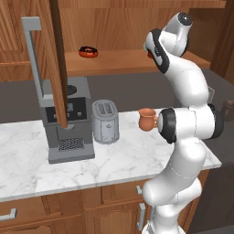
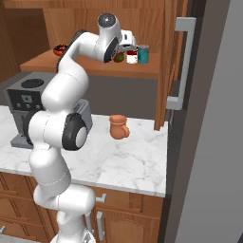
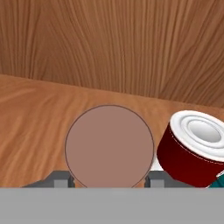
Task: Pick the cans from the counter and place them in their designated side in the cabinet.
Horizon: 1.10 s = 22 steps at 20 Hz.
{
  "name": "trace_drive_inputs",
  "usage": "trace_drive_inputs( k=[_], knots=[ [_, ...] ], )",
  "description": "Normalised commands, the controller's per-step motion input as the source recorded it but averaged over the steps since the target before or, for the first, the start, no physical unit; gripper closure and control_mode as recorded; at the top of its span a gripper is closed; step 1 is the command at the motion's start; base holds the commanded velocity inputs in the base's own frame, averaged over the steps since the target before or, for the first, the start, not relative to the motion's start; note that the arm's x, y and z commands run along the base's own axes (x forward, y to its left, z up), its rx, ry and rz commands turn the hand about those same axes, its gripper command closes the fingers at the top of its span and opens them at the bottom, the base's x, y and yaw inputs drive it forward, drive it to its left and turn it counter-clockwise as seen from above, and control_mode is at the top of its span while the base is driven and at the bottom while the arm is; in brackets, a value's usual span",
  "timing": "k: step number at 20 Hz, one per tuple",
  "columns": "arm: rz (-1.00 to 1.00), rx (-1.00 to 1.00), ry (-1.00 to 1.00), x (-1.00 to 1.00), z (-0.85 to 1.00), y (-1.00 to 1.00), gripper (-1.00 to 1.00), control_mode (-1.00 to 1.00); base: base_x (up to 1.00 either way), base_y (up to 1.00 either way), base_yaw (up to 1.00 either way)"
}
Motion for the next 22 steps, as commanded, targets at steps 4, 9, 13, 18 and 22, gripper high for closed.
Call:
trace_drive_inputs(
  k=[4,9,13,18,22],
  knots=[
    [0.00,-0.02,-0.01,0.00,-0.11,-0.05,-1.00,-1.00,0.00,0.00,0.00],
    [0.00,-0.02,-0.04,0.00,-0.01,-0.05,-1.00,-1.00,0.00,0.00,0.00],
    [0.00,0.00,-0.06,0.00,0.02,-0.01,-1.00,-1.00,0.00,0.00,0.00],
    [0.00,0.00,-0.07,-0.05,0.13,0.00,-1.00,-1.00,0.00,0.00,0.00],
    [0.02,0.00,-0.11,-0.22,0.02,0.00,-1.00,-1.00,0.00,0.00,0.00]
  ],
)
